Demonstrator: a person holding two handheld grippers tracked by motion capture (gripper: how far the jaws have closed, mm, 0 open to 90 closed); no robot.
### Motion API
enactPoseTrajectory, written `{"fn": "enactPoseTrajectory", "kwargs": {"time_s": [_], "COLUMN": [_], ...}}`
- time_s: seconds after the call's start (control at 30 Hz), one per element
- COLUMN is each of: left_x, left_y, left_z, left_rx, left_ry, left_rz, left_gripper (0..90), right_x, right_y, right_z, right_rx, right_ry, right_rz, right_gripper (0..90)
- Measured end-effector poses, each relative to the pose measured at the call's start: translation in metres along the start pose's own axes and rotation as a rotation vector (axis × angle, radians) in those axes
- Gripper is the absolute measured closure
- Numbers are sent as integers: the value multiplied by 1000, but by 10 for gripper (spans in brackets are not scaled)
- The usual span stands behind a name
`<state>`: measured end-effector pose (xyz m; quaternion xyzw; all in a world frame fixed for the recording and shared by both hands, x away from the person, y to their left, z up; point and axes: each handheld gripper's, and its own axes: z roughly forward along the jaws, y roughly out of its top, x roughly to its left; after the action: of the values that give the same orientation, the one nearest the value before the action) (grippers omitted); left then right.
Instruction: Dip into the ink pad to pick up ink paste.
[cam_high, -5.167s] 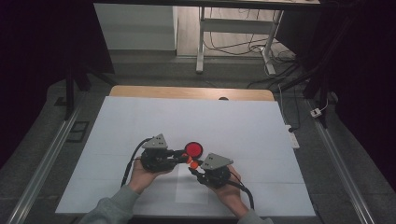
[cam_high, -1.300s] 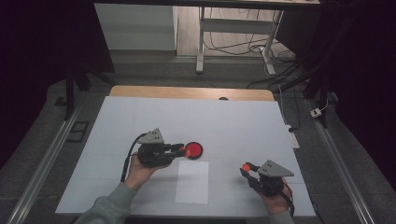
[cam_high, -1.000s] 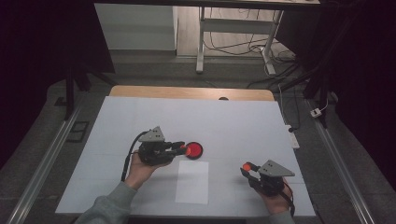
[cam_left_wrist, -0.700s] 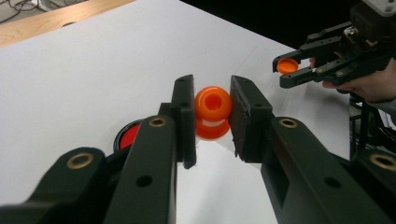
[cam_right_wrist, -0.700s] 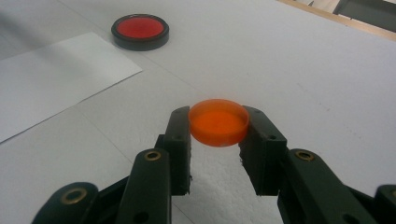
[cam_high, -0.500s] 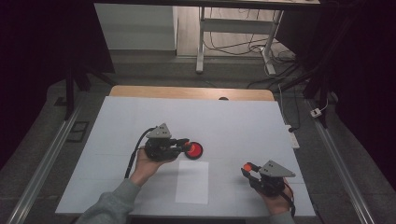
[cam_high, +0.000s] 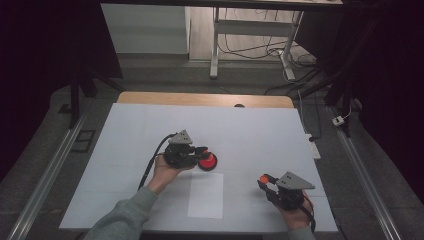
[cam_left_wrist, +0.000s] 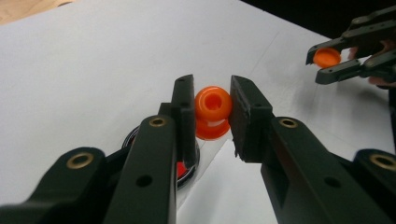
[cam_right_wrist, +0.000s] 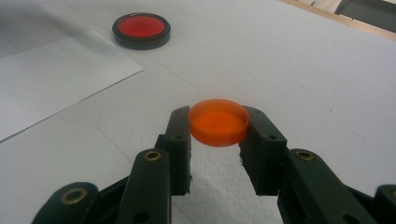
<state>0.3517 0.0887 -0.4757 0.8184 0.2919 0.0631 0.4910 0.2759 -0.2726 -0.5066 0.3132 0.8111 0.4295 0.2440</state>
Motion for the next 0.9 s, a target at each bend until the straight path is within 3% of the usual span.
{"fn": "enactPoseTrajectory", "kwargs": {"time_s": [0.9], "left_x": [14], "left_y": [-11], "left_z": [26], "left_rx": [73], "left_ry": [62], "left_rz": [3], "left_gripper": [721], "right_x": [0], "right_y": [0], "right_z": [1], "right_rx": [8], "right_ry": [-5], "right_rz": [-7], "right_gripper": [645]}}
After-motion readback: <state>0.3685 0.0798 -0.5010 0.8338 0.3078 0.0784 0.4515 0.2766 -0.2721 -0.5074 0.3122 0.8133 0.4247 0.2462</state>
